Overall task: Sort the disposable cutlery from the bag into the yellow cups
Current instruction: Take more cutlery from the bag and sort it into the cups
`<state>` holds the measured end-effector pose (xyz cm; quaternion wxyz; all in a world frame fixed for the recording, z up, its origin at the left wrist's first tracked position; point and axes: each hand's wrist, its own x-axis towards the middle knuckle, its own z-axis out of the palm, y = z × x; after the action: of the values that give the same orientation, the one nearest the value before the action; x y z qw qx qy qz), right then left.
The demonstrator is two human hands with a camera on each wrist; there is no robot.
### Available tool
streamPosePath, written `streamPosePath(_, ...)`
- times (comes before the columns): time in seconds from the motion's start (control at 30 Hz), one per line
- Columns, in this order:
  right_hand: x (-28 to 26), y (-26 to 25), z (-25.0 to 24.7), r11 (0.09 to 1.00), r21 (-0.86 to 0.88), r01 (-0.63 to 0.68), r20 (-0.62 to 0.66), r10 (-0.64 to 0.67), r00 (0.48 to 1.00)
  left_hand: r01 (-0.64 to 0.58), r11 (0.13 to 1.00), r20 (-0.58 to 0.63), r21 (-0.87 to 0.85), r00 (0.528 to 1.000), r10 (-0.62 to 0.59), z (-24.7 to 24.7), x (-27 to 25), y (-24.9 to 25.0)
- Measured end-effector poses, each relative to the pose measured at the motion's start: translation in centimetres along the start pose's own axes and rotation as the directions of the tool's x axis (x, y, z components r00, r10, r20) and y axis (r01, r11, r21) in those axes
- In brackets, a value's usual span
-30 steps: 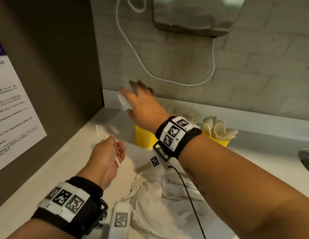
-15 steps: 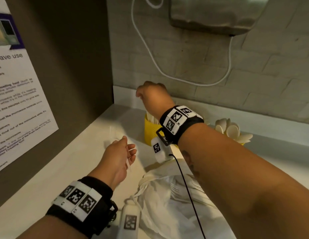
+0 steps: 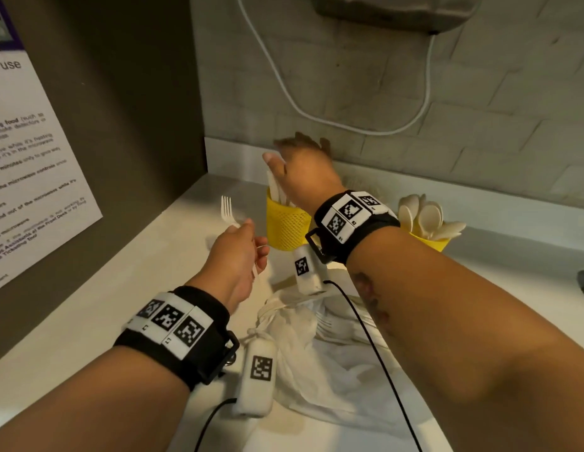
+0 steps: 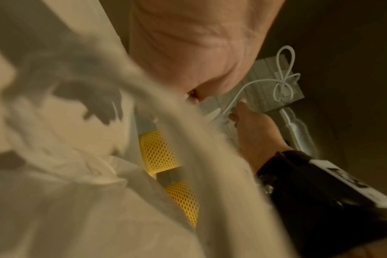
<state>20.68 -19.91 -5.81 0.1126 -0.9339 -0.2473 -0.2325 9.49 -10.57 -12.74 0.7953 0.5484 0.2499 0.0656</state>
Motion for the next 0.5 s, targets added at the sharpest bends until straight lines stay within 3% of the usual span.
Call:
streamPosePath(0.07,-1.4,-0.9,-1.2,0.991,0.124,0.049,-0.13,-0.032,0.991,-0.114,0.987,0.052,0.11,0.993,0.109,0.2,-0.3,0.3)
streamPosePath(0.13,-3.8,-1.9,-2.5,0.951,0.308,0.013,-0.067,0.008,0.998,-0.314,0.913,0.137,0.262,0.948,0.287,0.7,-0.7,0.6)
streamPosePath(0.2,-6.1,-2.1,-3.1,0.893,0.44,-0.093,0.051,0.079,0.996,-0.481,0.767,0.225,0.425,0.877,0.426,1.3,-0.9,0.9)
streamPosePath(0.27,-8.1,-1.4,-3.3,0.855,0.497,-0.149,0.046,0.145,0.988,-0.589,0.613,0.323,0.527,0.806,0.496,2.2,-2.0,1.1)
streamPosePath(0.37,-10.4,0.2,-4.1,0.814,0.546,-0.197,0.003,0.233,0.973,-0.67,0.499,0.473,0.55,0.742,0.476,3.6,-3.3,0.7)
streamPosePath(0.43,-10.9,1.4,-5.5,0.739,0.632,-0.234,-0.018,0.315,0.949,-0.679,0.444,0.556,0.585,0.734,0.39,3.8,-4.4,0.7)
streamPosePath(0.5,-10.4,3.3,-7.3,0.688,0.697,-0.203,-0.142,0.409,0.901,-0.683,0.394,0.607,0.615,0.729,0.316,2.8,-5.5,0.9)
